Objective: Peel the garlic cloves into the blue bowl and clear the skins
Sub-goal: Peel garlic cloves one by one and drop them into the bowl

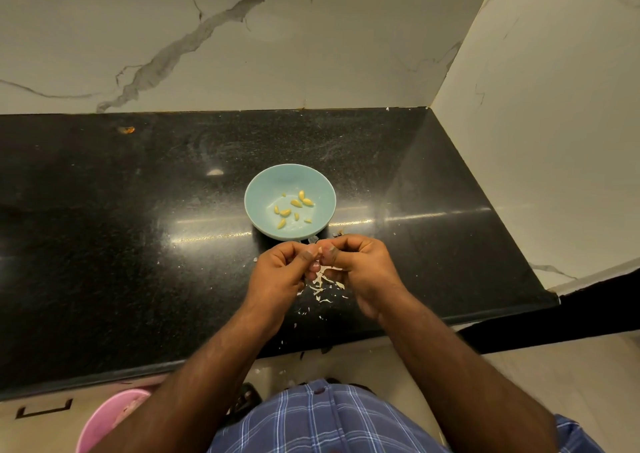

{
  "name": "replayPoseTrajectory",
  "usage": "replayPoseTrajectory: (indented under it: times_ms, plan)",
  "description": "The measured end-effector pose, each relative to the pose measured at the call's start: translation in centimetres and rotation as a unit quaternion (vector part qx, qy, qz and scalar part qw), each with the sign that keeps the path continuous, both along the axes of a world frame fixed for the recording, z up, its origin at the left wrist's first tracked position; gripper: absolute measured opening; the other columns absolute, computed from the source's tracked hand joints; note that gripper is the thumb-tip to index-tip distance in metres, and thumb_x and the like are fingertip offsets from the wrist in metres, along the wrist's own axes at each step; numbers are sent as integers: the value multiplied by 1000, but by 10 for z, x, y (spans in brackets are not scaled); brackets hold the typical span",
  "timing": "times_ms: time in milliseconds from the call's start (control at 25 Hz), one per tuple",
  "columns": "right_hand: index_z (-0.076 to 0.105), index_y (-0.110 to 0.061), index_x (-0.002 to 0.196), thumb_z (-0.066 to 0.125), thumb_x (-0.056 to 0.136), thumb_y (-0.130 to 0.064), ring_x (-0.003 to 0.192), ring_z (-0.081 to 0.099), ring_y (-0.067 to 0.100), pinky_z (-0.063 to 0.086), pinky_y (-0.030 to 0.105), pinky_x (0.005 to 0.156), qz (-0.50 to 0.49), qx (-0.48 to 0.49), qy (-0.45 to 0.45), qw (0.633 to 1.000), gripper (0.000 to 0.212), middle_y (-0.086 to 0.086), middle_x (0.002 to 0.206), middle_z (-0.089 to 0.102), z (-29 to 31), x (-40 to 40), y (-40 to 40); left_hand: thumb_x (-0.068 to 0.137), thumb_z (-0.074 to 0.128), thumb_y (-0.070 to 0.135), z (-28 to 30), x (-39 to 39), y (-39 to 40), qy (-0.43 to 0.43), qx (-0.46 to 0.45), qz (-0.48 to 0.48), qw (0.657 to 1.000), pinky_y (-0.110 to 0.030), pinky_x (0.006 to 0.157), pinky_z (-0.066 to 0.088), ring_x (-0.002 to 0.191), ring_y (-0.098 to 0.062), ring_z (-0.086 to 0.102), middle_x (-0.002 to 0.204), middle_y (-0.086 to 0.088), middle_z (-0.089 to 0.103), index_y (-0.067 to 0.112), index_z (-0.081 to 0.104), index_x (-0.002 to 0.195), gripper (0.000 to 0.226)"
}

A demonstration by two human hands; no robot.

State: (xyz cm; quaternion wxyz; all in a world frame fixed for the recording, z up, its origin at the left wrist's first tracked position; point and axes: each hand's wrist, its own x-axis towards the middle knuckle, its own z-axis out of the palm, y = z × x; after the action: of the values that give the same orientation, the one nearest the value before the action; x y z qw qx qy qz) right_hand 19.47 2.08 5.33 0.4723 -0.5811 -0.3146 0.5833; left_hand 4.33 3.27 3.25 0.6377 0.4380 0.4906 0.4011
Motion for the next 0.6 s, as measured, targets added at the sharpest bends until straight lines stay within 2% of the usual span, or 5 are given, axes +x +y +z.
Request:
replayPoseTrajectory:
  times_ms: [120, 240, 360, 440, 600]
  plan:
    - [75, -5, 97, 72, 90, -1, 73, 69, 16, 56, 24, 64, -20, -2, -4, 1000, 8, 9, 80, 74, 2, 7, 0, 95, 70, 20, -1, -3, 2, 56, 11, 0, 998, -17, 58, 46, 64, -6, 61, 74, -4, 71, 12, 76, 90, 11]
    - [72, -4, 100, 73, 87, 3, 77, 72, 20, 60, 28, 69, -24, -2, -19, 1000, 15, 14, 86, 74, 3, 14, 0, 92, 72, 11, 0, -5, 3, 104, 22, -5, 994, -14, 60, 48, 69, -6, 68, 79, -1, 76, 18, 75, 93, 8]
    - [71, -2, 102, 71, 90, 0, 76, 73, 22, 62, 28, 68, -18, 0, -30, 999, 12, 20, 89, 75, 3, 14, -1, 96, 66, 7, -3, -6, 6, 167, 55, -36, 984, -24, 75, 54, 83, -8, 72, 88, 6, 77, 28, 75, 97, 23]
    - [73, -4, 99, 72, 90, -3, 76, 73, 21, 62, 29, 69, -8, 6, -53, 999, 9, 17, 87, 76, 1, 14, -2, 94, 69, 13, -6, -7, 7, 203, 78, -49, 975, -32, 83, 57, 86, -8, 71, 87, 10, 76, 33, 76, 94, 21]
    - [76, -8, 93, 78, 85, -7, 75, 70, 19, 60, 32, 73, 8, 18, -102, 995, 8, 9, 81, 75, 0, 19, -4, 90, 76, 32, -1, -10, 5, 236, 94, -39, 966, -33, 69, 53, 67, -5, 60, 69, 10, 69, 33, 76, 85, 5]
